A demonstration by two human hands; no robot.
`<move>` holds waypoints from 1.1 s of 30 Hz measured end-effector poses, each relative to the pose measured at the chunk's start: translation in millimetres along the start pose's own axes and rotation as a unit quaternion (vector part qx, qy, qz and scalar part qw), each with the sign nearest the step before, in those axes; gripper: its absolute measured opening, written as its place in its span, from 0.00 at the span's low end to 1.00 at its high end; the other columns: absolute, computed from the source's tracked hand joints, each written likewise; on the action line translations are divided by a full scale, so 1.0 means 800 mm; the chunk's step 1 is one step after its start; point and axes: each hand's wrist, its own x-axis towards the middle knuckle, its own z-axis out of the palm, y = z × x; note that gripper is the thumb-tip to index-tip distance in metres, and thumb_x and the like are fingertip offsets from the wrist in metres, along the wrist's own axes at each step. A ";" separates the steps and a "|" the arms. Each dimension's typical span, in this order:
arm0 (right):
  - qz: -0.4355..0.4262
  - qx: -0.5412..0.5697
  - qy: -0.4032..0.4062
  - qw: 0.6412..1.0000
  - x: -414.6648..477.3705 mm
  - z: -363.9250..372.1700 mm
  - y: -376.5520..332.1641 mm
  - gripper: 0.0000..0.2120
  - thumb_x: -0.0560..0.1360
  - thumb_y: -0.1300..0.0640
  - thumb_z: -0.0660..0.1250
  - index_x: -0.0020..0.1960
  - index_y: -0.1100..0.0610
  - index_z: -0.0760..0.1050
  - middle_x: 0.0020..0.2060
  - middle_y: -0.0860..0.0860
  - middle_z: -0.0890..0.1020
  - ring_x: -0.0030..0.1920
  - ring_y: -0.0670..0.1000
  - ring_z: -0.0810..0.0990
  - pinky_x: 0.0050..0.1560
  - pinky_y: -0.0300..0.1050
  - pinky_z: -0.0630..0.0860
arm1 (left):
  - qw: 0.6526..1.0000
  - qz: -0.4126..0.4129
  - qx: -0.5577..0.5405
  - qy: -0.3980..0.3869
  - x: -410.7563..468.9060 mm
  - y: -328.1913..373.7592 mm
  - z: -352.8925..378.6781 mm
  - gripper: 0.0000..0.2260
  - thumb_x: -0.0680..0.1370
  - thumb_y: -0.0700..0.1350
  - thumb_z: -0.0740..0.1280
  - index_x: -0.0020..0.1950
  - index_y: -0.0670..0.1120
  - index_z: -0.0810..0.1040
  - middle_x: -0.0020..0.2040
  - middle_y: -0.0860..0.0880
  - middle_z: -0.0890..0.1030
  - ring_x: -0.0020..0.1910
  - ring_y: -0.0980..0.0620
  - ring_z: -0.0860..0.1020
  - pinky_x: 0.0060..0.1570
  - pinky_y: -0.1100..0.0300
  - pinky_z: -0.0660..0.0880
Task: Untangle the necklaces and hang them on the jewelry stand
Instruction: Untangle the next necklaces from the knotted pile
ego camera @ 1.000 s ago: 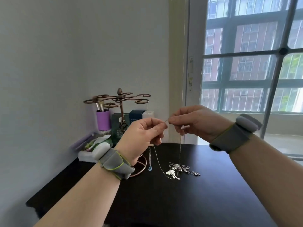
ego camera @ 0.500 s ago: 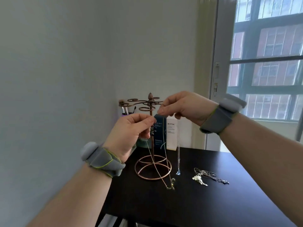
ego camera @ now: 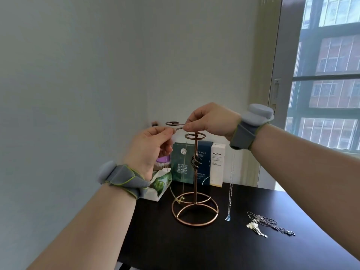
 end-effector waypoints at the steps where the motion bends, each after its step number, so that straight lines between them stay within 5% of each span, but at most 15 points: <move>1: 0.002 -0.008 -0.002 1.000 0.004 0.002 0.002 0.04 0.69 0.55 0.74 0.42 0.55 0.82 0.37 0.49 0.83 0.40 0.47 0.77 0.50 0.45 0.75 | 1.000 -0.002 -0.002 0.004 0.005 0.000 0.001 0.05 0.77 0.39 0.65 0.44 0.41 0.79 0.26 0.50 0.77 0.25 0.55 0.72 0.29 0.64 0.71; 17: 0.036 -0.031 0.030 0.998 0.018 -0.003 0.026 0.03 0.68 0.53 0.74 0.39 0.52 0.83 0.43 0.51 0.85 0.49 0.53 0.80 0.54 0.50 0.75 | 0.995 -0.002 0.104 0.004 0.040 -0.003 0.031 0.03 0.75 0.41 0.68 0.43 0.43 0.80 0.33 0.48 0.78 0.29 0.55 0.72 0.27 0.66 0.70; 22: 0.045 -0.008 0.025 0.999 0.004 -0.012 0.029 0.04 0.68 0.56 0.74 0.42 0.55 0.83 0.41 0.49 0.83 0.43 0.46 0.77 0.43 0.37 0.71 | 0.993 0.005 0.119 -0.008 0.030 -0.012 0.033 0.02 0.72 0.42 0.72 0.38 0.46 0.82 0.31 0.51 0.77 0.29 0.56 0.72 0.29 0.64 0.71; 33: 0.043 -0.036 0.021 0.998 -0.014 -0.014 0.027 0.04 0.68 0.55 0.74 0.41 0.54 0.83 0.38 0.46 0.82 0.41 0.45 0.77 0.39 0.37 0.69 | 0.987 0.036 0.154 -0.023 0.014 -0.008 0.036 0.04 0.70 0.42 0.73 0.36 0.48 0.82 0.33 0.49 0.79 0.30 0.56 0.72 0.33 0.61 0.71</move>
